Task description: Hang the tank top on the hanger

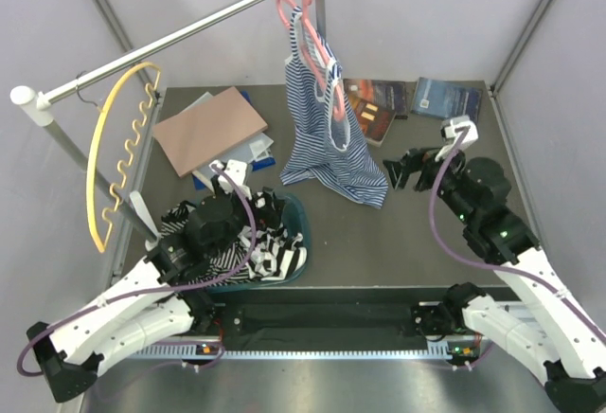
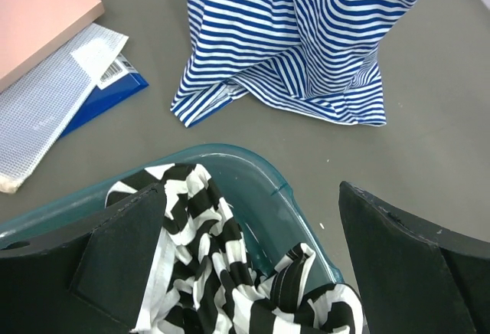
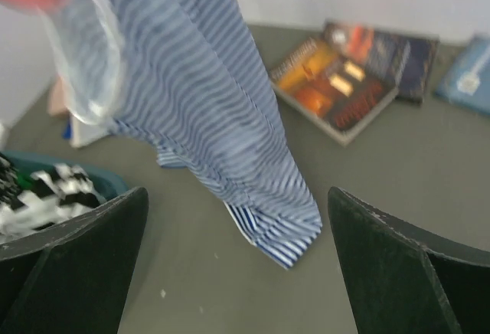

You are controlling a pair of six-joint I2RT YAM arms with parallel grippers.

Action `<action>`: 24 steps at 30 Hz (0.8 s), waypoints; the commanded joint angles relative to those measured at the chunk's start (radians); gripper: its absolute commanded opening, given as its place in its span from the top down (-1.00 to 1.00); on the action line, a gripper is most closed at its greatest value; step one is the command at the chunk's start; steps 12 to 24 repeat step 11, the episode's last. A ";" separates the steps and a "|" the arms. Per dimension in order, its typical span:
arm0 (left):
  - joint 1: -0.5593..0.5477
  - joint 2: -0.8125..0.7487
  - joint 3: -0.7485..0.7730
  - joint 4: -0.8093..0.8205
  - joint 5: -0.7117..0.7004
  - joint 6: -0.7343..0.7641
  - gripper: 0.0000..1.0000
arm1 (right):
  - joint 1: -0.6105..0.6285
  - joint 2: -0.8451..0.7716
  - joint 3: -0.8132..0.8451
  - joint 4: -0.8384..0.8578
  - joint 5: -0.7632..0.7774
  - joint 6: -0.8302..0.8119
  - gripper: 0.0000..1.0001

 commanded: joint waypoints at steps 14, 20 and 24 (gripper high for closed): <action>0.000 -0.062 -0.027 -0.042 -0.083 -0.078 -0.98 | -0.028 -0.136 -0.228 0.038 0.079 0.059 -0.99; 0.000 -0.062 -0.027 -0.042 -0.083 -0.078 -0.98 | -0.028 -0.136 -0.228 0.038 0.079 0.059 -0.99; 0.000 -0.062 -0.027 -0.042 -0.083 -0.078 -0.98 | -0.028 -0.136 -0.228 0.038 0.079 0.059 -0.99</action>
